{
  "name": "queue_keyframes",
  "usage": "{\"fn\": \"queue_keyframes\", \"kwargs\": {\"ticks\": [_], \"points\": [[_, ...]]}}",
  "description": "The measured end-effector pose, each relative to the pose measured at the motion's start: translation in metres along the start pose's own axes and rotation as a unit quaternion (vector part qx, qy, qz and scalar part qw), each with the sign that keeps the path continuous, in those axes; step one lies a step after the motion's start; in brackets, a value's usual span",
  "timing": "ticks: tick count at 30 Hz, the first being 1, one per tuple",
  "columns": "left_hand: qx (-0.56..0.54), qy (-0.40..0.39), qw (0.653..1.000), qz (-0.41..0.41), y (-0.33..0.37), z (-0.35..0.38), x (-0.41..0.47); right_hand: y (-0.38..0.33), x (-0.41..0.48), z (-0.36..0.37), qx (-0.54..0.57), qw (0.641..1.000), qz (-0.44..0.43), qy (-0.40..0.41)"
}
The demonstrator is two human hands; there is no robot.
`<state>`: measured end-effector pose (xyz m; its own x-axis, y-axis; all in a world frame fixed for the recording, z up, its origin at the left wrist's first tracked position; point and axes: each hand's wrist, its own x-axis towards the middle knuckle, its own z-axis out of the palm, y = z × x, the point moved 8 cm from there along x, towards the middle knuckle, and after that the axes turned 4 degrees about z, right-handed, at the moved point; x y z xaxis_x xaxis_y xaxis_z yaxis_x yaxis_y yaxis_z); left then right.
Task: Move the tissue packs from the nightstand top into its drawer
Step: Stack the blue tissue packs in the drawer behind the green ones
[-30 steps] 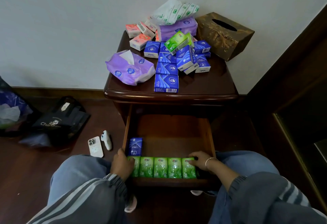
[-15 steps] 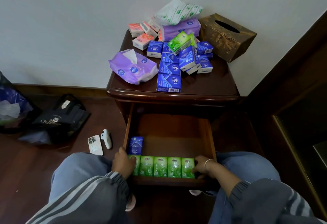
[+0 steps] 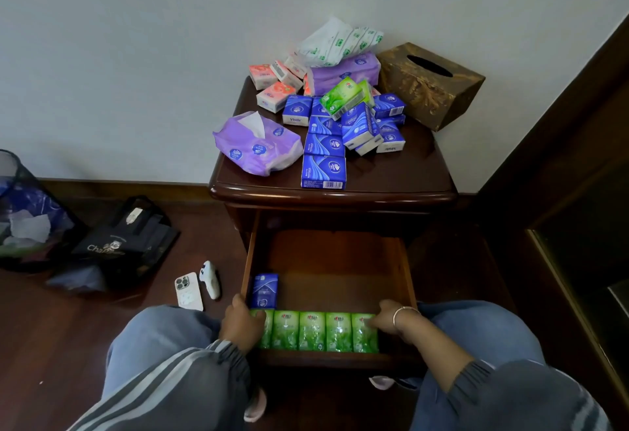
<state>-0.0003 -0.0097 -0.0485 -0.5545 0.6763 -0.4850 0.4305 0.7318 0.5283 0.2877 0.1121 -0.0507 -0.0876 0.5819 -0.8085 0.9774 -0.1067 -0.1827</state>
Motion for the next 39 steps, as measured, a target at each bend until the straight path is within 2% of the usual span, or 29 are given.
{"fn": "queue_keyframes", "kwargs": {"ticks": [3, 6, 8, 10, 13, 15, 17, 20, 24, 28, 33, 36, 39], "points": [[0.004, 0.044, 0.999, 0.028, 0.018, -0.022, -0.003, -0.027, -0.032, -0.041, 0.046, 0.996, -0.067, 0.043], [-0.037, 0.17, 0.979, 0.109, 0.061, -0.071, -0.018, -0.053, -0.083, -0.093, 0.098, 0.971, -0.192, 0.103], [-0.056, 0.271, 0.942, 0.19, 0.098, -0.11, -0.039, -0.064, -0.121, -0.132, 0.142, 0.937, -0.27, 0.173], [-0.069, 0.327, 0.896, 0.294, 0.14, -0.14, -0.059, -0.07, -0.147, -0.174, 0.182, 0.891, -0.319, 0.266], [-0.061, 0.333, 0.843, 0.419, 0.201, -0.163, -0.072, -0.083, -0.162, -0.224, 0.17, 0.834, -0.337, 0.402], [-0.063, 0.327, 0.829, 0.449, 0.233, -0.168, -0.066, -0.101, -0.161, -0.246, 0.134, 0.798, -0.35, 0.472], [-0.074, 0.323, 0.828, 0.452, 0.255, -0.167, -0.054, -0.128, -0.147, -0.259, 0.085, 0.784, -0.351, 0.505], [-0.084, 0.307, 0.833, 0.453, 0.276, -0.159, -0.034, -0.156, -0.108, -0.27, 0.067, 0.808, -0.263, 0.523], [-0.058, 0.295, 0.834, 0.462, 0.294, -0.155, -0.013, -0.157, -0.071, -0.273, 0.167, 0.817, -0.168, 0.526], [-0.046, 0.286, 0.842, 0.454, 0.318, -0.162, 0.012, -0.153, -0.056, -0.273, 0.276, 0.777, -0.214, 0.524], [-0.029, 0.245, 0.866, 0.434, 0.362, -0.169, 0.045, -0.138, -0.048, -0.278, 0.434, 0.733, -0.288, 0.436], [0.046, 0.213, 0.868, 0.446, 0.388, -0.158, 0.058, -0.12, -0.048, -0.276, 0.529, 0.68, -0.325, 0.39], [0.088, 0.185, 0.877, 0.434, 0.405, -0.143, 0.07, -0.094, -0.055, -0.277, 0.58, 0.63, -0.341, 0.388]]}}
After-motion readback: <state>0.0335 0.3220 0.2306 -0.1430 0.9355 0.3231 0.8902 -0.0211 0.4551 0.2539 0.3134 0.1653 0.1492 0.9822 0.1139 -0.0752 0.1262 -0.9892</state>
